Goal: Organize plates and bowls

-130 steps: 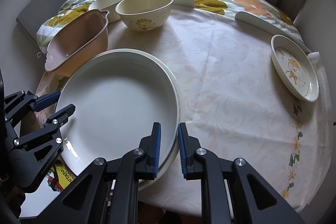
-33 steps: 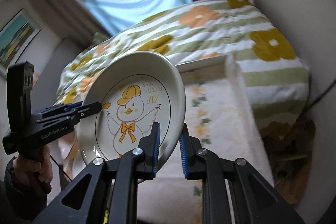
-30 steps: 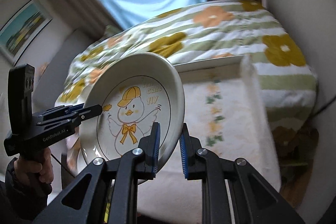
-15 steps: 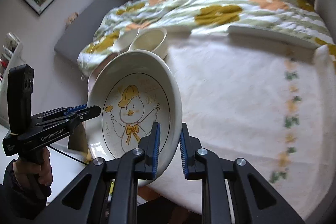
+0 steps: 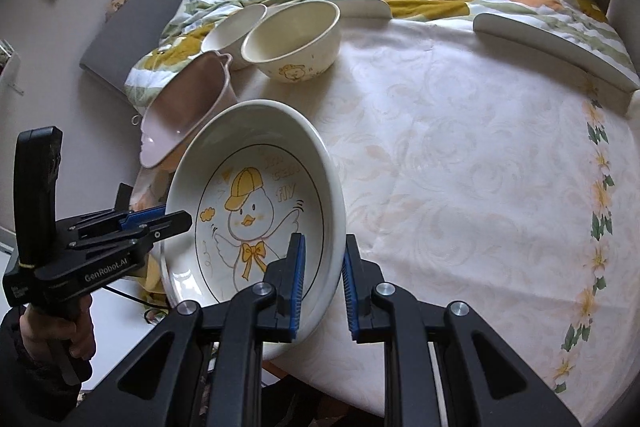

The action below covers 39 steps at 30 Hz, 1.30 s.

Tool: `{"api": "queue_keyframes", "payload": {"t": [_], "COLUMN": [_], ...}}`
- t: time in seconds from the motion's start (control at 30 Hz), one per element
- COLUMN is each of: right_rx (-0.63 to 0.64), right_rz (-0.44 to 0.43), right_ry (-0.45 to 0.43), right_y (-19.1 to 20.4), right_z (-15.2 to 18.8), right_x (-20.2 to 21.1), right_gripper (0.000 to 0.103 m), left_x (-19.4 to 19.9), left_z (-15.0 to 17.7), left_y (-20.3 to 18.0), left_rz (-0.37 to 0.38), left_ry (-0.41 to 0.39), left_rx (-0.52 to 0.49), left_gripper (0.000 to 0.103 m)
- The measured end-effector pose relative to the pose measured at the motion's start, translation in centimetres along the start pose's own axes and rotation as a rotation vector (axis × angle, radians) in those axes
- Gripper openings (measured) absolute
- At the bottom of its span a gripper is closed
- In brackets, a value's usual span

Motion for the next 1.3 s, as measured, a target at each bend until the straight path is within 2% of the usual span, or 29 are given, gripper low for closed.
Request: {"api": "queue_keyframes", "payload": {"t": [0.23, 0.43, 0.83, 0.97, 1.1, 1.2, 1.3], "right_rx": [0.000, 0.011, 0.080, 0.095, 0.103, 0.103, 0.111], "right_rz": [0.039, 0.066, 0.149, 0.179, 0.189, 0.196, 0.200], "right_ry": [-0.003, -0.007, -0.026, -0.038, -0.038, -0.037, -0.041], "right_y": [0.2, 0.2, 1.6, 2.0, 2.2, 2.4, 2.7], "right_z": [-0.1, 0.3, 0.7, 0.9, 1.0, 1.3, 1.4], "right_x": [-0.2, -0.3, -0.9, -1.1, -1.3, -1.7, -1.8], "right_gripper": [0.016, 0.016, 0.016, 0.016, 0.016, 0.016, 0.016], "left_x": [-0.4, -0.5, -0.4, -0.4, -0.3, -0.2, 0.0], "left_z": [0.2, 1.1, 1.9, 2.1, 2.5, 2.6, 2.5], "left_y": [-0.8, -2.6, -2.7, -2.7, -3.2, -3.0, -2.7], "left_rz": [-0.080, -0.211, -0.388, -0.398, -0.466, -0.488, -0.467], "left_ry": [-0.022, -0.074, -0.167, -0.177, -0.197, -0.206, -0.204], "left_rx": [-0.071, -0.169, -0.243, -0.250, -0.284, -0.285, -0.271], "left_gripper": [0.019, 0.019, 0.019, 0.019, 0.019, 0.019, 0.019]}}
Point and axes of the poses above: each gripper's, at about its wrist camera, not at the fingertips, and x roughly against the way its jaws point, y to its left, z to its underside, the point moved 4 cm from there along -x, roughly the way its jaws point, and after that the axes turned 4 degrees about y, right-handed, at the moved point
